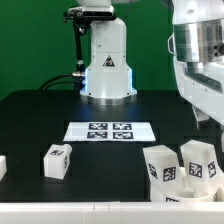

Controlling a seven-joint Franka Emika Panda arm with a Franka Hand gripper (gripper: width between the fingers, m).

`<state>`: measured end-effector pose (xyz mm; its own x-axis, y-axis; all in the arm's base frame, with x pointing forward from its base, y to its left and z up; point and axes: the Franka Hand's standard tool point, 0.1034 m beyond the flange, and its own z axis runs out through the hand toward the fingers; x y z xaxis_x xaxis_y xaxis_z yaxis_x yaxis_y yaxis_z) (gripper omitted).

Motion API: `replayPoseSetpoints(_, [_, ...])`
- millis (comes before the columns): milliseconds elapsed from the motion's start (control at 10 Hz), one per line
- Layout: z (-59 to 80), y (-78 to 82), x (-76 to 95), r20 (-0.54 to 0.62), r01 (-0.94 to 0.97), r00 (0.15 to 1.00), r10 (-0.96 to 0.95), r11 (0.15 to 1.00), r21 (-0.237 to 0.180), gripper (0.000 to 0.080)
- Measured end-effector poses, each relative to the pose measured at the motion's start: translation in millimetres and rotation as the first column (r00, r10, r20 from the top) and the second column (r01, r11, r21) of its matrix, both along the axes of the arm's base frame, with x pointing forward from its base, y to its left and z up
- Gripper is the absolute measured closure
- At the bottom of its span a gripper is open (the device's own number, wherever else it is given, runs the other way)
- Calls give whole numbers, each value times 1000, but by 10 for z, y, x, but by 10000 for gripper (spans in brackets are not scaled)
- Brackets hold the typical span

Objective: Assemble stool

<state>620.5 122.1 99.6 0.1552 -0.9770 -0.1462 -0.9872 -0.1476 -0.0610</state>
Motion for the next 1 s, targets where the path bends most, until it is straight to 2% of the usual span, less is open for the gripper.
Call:
replayPoseSetpoints(300, [0,-18,3,31,-227,973,228,974,-21,150])
replayPoseSetpoints(400, [25,-2,21,39,-426,902,430,902,-75,150])
replayPoseSetpoints(500, [41,38,34,47,-621,778,627,777,-102,150])
replayPoseSetpoints(600, [34,45,14,48,-721,685,727,686,-99,150])
replayPoseSetpoints(900, [33,-2,23,45,-802,585,810,585,-118,150])
replayPoseSetpoints(1000, [34,-15,24,42,-862,489,871,490,-131,150])
